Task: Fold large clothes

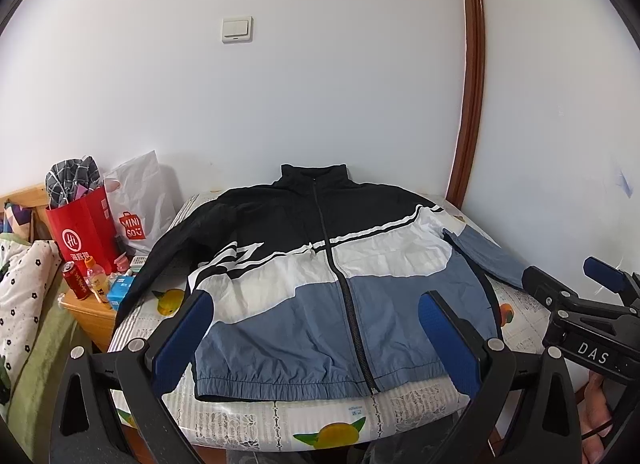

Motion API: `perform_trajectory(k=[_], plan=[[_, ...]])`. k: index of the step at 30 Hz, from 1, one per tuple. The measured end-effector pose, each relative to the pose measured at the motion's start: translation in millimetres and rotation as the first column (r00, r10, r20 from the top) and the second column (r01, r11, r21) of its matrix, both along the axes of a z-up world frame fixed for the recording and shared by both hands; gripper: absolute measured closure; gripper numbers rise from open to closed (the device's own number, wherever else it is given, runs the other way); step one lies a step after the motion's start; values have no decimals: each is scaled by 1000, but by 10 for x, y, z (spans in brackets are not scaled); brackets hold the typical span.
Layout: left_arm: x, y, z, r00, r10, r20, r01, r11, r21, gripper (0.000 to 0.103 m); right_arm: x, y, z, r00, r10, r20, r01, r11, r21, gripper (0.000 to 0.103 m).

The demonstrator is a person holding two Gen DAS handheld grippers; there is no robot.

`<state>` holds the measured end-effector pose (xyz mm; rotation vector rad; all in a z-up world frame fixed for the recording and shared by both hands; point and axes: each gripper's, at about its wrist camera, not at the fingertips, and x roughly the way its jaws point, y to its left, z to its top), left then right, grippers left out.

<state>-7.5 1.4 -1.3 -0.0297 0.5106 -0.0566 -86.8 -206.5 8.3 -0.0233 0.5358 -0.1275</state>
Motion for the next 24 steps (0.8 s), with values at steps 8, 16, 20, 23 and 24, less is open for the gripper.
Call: perform_trajectory(k=[8,16,20,23,24], plan=[[-5,61,38,1000,12,-5,-12,1000,-17,0,-28,32,28,1000,8,9,-8,1000,-7,0],[-2,64,66,1000,15,-2,-15,1000,-25,0,-65,74,56,1000,15,19,-15,1000,-10,0],[-2,100,44,1000,22,0,-22,999,-24,0,-80,86,59,999,30,18,-30,1000,-1,0],[15,103,44,1000,23,-1,-23,999,-27,0,-85,93,65,1000,21,19,-21,1000,-13,0],[3,110,36,1000,24,0,-24,999,-27,0,-87,95,65,1000,25,19,-25,1000,-8,0]])
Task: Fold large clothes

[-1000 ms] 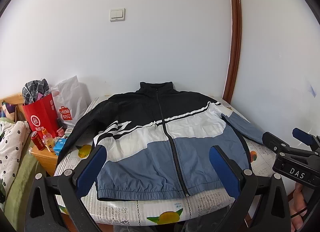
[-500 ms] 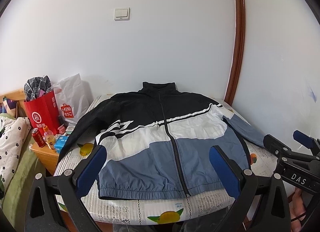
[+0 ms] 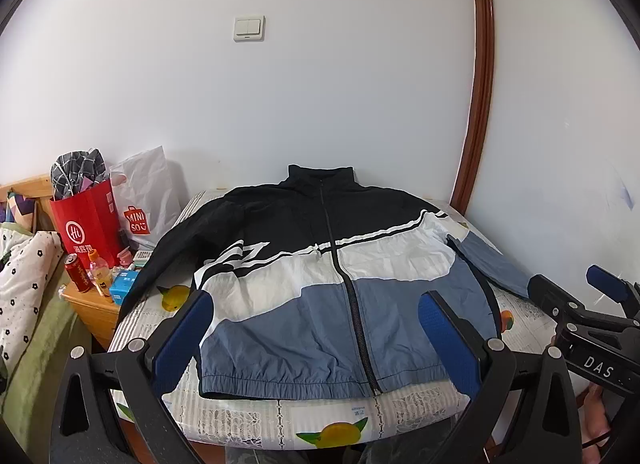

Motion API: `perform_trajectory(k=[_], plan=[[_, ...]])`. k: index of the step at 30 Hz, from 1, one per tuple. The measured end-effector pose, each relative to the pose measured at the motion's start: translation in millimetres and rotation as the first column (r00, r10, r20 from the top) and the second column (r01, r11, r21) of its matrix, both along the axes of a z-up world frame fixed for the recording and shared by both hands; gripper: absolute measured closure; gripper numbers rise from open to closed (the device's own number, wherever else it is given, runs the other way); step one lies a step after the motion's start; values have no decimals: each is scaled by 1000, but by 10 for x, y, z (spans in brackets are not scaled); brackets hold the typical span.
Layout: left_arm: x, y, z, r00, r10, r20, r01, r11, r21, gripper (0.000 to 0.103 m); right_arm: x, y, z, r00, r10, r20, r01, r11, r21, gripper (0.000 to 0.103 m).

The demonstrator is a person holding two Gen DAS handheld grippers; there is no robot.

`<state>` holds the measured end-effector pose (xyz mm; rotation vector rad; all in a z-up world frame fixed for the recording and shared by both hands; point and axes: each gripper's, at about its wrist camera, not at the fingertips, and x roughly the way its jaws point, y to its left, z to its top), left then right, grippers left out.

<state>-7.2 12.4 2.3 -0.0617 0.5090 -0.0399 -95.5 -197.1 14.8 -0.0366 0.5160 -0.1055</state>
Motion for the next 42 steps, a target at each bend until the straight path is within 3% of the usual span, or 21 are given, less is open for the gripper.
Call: perform_trajectory(k=[42], plan=[[44,95,-37,999,46,-22,-46,999,-5,0,48,-30,-91,1000,-23,-17,22,999,-23,0]])
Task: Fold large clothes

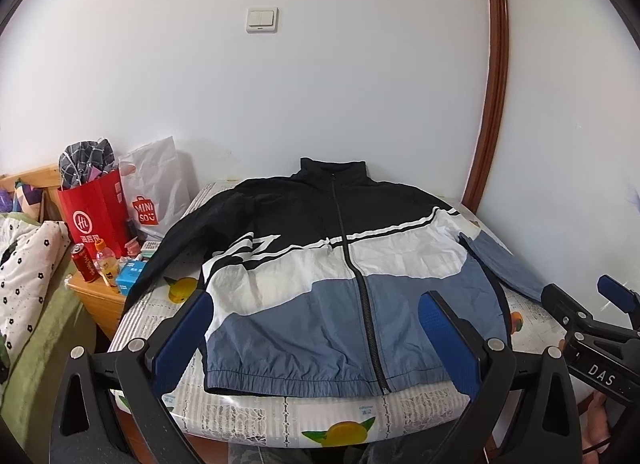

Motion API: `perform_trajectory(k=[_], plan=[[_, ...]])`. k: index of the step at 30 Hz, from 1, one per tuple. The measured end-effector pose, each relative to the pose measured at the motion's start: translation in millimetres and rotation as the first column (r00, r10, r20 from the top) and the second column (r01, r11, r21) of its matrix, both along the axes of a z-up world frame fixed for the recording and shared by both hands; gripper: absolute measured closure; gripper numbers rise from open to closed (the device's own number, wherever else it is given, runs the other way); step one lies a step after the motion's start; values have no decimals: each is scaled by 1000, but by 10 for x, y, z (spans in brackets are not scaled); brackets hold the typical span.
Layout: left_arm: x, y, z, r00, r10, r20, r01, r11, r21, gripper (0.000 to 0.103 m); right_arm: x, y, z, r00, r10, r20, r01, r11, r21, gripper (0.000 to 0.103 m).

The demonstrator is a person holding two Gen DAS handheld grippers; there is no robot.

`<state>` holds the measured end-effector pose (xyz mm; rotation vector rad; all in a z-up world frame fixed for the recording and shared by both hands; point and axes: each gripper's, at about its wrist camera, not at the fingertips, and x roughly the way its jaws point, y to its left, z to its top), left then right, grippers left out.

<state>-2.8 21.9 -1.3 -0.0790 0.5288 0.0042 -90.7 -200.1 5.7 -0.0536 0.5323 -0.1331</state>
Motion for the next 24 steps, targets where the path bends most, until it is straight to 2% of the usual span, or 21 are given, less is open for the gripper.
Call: perform_trajectory(k=[5,8,11,14,19,24], plan=[[28,66,-12,999,-21,26,22,1000,-19,0,86,-34,-31,1000,0,-8,1,1000,19,0],[119,148,-43,999,28,22,-27,999,-28,0,178,-31,-71,1000,-2,-23,3,1000,19,0],[225,216,-93,1000,25,-3,-25,999,-48,0,294,-20,-133,999,11,-43,-10,1000,21,0],[331,288,-153,998,66,-20,-66,998,-25,0,412,23,-193,998,20,-63,-20,1000,4,0],[591,423,-315,994,76,-84,-77,997,-19,0,652,61,-333,996,20,-82,-21,1000,-13,0],[862,671,-537,984,108,-140,-113,993,-26,1,1005,81,-581,991,0,-136,-11,997,-73,0]])
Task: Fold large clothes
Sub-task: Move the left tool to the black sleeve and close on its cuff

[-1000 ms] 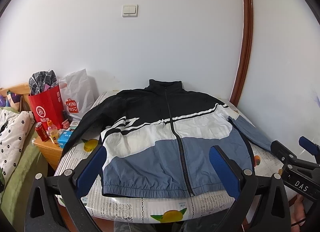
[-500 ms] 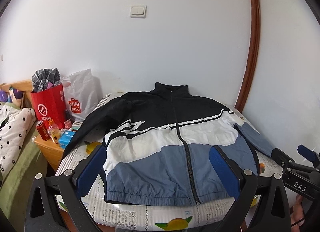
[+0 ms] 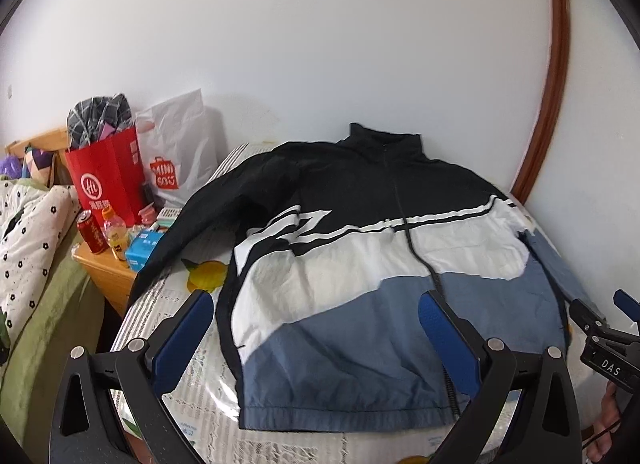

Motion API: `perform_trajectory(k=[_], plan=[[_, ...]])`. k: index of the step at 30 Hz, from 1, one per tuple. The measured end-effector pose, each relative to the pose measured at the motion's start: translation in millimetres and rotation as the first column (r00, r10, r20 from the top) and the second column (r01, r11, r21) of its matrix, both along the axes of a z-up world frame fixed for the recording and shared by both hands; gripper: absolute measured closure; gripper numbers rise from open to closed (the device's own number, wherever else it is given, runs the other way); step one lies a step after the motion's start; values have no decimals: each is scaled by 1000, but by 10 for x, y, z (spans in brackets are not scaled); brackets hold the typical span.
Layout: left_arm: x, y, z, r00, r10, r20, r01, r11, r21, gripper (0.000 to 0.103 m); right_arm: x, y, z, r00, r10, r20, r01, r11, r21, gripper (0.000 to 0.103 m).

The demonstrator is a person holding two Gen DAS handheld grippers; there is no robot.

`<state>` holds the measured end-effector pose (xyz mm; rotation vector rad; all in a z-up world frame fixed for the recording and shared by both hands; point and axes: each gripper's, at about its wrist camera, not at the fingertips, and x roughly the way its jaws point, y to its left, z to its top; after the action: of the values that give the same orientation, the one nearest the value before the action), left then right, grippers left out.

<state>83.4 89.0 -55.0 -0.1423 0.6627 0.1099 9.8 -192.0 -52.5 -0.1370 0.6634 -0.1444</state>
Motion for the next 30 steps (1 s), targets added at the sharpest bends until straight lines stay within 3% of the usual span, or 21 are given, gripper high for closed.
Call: perform_trajectory(k=[7,13,17,20,22,30], plan=[[272,575,-330,995,83,-47,-85,996,-29,2,390,38,-244,998,53,-15,-52,997,54,0],[470,1040,-605,983,156,-96,-162,985,-55,12,660,120,-446,996,80,-43,-77,994,81,0],[653,1219,-788,975,180,-132,-185,982,-33,26,805,68,-515,997,50,-51,-45,994,102,1],[794,1321,-894,967,193,-164,-201,979,-34,39,892,95,-533,997,46,-55,-41,996,78,1],[869,1380,-925,965,202,-165,-210,977,-36,39,930,135,-536,997,49,-60,-46,998,46,1],[1222,1582,-1029,951,257,-171,-248,966,72,39,1171,294,-588,990,69,-125,-73,997,-29,1]])
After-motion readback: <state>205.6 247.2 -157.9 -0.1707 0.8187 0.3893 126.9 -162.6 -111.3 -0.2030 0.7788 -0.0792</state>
